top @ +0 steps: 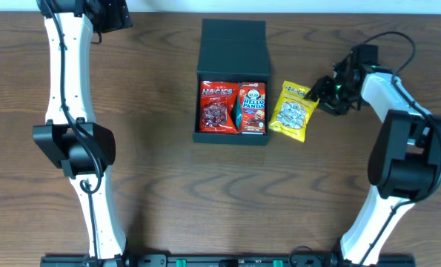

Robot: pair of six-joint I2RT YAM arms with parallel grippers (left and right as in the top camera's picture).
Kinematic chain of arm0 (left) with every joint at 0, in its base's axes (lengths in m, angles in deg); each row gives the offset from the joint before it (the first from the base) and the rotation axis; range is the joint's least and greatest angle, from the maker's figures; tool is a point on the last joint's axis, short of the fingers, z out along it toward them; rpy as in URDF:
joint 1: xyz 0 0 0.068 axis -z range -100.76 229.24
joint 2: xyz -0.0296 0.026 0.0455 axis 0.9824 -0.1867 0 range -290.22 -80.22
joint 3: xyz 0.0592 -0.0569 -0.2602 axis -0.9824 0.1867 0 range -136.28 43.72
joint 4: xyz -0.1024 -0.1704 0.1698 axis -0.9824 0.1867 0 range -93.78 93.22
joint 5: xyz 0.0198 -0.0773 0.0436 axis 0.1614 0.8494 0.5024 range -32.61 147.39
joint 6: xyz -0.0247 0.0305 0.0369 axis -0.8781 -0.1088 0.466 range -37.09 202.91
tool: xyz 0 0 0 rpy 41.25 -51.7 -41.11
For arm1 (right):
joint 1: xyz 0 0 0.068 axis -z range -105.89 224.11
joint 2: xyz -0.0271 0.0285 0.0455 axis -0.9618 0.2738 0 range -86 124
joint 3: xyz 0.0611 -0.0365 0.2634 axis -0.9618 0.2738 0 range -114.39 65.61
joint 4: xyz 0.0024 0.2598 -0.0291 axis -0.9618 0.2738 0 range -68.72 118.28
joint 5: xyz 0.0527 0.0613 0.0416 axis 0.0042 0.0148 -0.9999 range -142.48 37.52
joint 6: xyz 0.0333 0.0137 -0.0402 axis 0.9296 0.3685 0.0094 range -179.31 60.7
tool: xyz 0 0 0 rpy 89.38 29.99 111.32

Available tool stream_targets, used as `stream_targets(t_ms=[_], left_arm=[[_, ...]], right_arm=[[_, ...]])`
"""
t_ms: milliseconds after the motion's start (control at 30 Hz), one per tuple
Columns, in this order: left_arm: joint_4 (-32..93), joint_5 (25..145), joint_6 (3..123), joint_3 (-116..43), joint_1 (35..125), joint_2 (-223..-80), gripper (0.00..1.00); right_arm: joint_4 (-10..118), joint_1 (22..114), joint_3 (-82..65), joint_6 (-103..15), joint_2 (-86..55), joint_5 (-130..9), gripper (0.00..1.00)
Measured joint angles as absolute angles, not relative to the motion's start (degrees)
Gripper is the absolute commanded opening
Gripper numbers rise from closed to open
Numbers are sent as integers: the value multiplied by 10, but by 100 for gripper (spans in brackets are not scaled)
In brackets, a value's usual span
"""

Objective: Pack container
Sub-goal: 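Move the right gripper to the yellow Hacks bag and grasp its top, then lift the yellow bag with the right gripper and carry it over the box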

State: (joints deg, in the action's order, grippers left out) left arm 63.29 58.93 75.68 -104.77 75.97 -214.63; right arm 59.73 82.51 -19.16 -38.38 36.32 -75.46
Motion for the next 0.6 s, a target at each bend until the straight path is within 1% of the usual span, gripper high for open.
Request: stream_targets(t_ms=[133, 400, 467, 600], left_arm=[[630, 589, 757, -1048, 760, -2146, 96], [624, 589, 757, -1048, 760, -2146, 95], [624, 589, 757, -1048, 760, -2146, 96], [624, 589, 757, -1048, 760, -2146, 96]], right_arm=[[589, 837, -192, -382, 363, -757, 51], [565, 837, -192, -374, 375, -797, 44], [564, 837, -192, -370, 380, -815, 41], [567, 837, -192, -359, 387, -838, 28]])
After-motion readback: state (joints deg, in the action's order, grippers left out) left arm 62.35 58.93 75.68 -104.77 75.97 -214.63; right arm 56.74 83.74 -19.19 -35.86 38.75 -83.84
